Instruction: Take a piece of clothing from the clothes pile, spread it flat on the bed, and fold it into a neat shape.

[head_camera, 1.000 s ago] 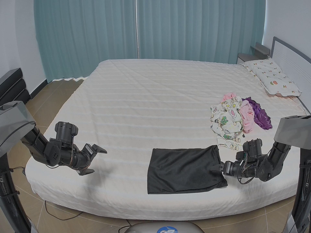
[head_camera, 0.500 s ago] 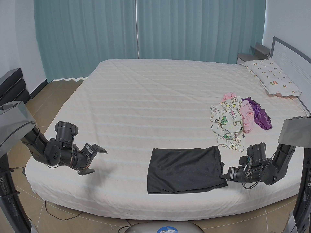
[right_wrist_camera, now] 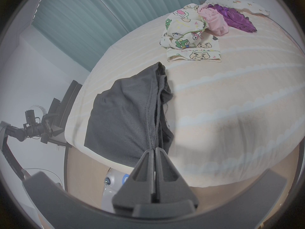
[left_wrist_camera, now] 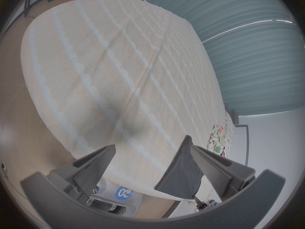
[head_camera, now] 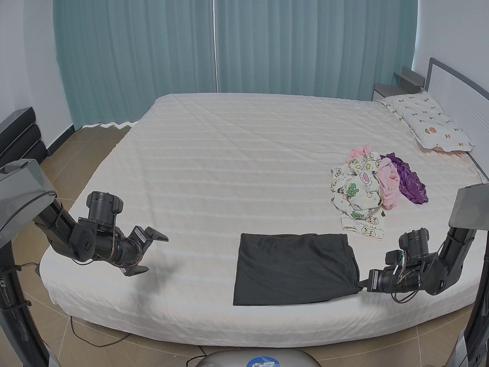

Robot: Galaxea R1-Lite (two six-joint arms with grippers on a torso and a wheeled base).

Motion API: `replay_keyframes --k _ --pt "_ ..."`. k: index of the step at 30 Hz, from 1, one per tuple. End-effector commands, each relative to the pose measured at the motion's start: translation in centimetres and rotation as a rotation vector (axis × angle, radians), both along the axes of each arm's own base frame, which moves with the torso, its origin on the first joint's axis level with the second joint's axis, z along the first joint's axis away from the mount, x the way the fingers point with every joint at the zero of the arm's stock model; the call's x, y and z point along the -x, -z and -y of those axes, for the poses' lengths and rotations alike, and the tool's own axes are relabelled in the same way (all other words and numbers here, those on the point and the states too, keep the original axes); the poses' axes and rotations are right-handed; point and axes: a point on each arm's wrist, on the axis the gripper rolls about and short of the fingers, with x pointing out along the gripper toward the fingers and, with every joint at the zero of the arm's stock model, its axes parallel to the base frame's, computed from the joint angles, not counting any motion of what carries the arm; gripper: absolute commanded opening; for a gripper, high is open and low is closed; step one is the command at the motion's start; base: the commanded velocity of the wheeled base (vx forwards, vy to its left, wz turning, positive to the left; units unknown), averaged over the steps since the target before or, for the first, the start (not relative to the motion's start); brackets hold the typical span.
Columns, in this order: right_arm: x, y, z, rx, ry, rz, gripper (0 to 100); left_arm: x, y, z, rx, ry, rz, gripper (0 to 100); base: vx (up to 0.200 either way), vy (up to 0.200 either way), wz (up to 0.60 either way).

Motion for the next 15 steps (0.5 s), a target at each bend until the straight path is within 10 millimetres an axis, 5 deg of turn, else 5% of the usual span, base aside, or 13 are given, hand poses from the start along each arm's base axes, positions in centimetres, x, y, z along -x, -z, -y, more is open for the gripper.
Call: replay_keyframes --k 1,2,3,12,15 --pt "0.2 0.3 0.4 0.006 0.007 -0.013 0 0.0 0.0 0.0 0.0 0.0 0.0 100 0.0 0.0 0.0" --pt "0.2 0.5 0.4 0.006 0.007 -0.016 0 0.0 0.0 0.0 0.0 0.0 0.0 100 0.0 0.0 0.0" --pt "0.1 0.5 0.4 0.006 0.007 -0.018 100 0.0 0.0 0.0 0.0 0.0 0.0 100 0.0 0.0 0.0" --pt "-1.3 -0.8 0.4 -0.025 0.031 0.071 100 0.0 0.0 0.0 0.0 0.0 0.0 100 0.0 0.0 0.0" --pt "-3.4 -1.8 0.1 -0.084 0.088 0.129 100 -0.1 0.0 0.0 0.0 0.0 0.001 100 0.0 0.0 0.0"
